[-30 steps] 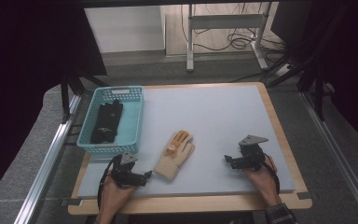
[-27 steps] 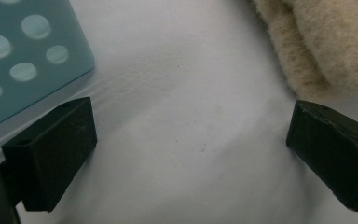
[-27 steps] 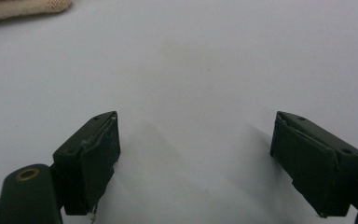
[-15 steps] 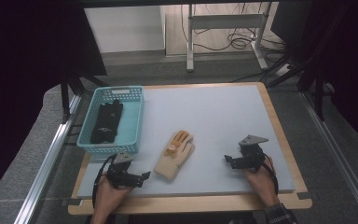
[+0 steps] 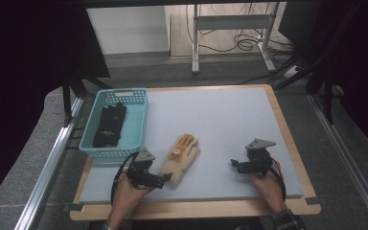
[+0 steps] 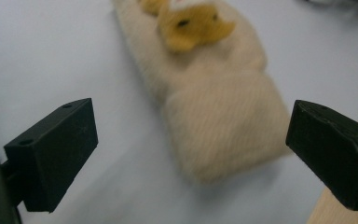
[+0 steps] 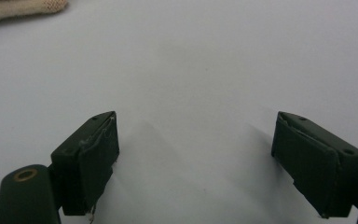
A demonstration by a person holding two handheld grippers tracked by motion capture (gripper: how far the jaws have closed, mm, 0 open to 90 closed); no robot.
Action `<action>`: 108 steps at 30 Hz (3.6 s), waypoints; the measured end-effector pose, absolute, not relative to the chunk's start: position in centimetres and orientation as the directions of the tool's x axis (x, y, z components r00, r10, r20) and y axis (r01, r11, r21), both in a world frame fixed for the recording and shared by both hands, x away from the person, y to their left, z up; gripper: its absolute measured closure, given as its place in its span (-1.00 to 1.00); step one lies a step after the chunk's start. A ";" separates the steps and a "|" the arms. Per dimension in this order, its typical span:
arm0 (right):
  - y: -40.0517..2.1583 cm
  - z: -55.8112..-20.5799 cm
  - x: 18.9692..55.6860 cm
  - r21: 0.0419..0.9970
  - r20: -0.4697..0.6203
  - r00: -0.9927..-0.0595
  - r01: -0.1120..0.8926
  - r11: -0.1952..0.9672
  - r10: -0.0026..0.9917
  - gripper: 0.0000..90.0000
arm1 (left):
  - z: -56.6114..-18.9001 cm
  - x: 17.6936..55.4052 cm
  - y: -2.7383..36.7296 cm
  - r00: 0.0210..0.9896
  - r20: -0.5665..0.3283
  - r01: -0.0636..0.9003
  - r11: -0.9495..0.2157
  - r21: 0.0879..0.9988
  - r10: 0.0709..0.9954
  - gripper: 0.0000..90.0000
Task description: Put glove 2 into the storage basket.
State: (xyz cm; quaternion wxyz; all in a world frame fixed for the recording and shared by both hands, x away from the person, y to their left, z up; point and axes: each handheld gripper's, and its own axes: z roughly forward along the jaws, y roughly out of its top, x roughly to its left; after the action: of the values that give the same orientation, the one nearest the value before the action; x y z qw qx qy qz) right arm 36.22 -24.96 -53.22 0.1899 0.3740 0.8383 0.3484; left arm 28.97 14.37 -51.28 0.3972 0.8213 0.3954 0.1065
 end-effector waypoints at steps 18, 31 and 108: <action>-25.0 -53.2 36.2 0.726 -0.057 -0.648 0.495 0.477 0.759 -0.67 | -52.9 34.3 8.5 0.670 -0.139 0.623 -0.451 0.639 0.729 -0.97; -25.0 -53.2 36.2 0.726 -0.057 -0.648 0.495 0.477 0.759 -0.67 | -52.9 34.5 7.7 0.652 -0.041 0.619 -0.500 0.605 0.757 -0.52; -25.0 -53.2 36.2 0.726 -0.055 -0.648 0.496 0.476 0.759 -0.67 | -47.0 47.6 26.4 0.182 -0.017 0.841 -0.147 0.520 0.983 0.05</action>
State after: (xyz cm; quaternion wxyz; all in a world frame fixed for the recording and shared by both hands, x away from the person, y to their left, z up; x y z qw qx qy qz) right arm 36.23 -24.99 -53.23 0.1886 0.3746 0.8381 0.3489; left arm 47.64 26.37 -47.05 0.2131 0.7387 0.6175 0.1664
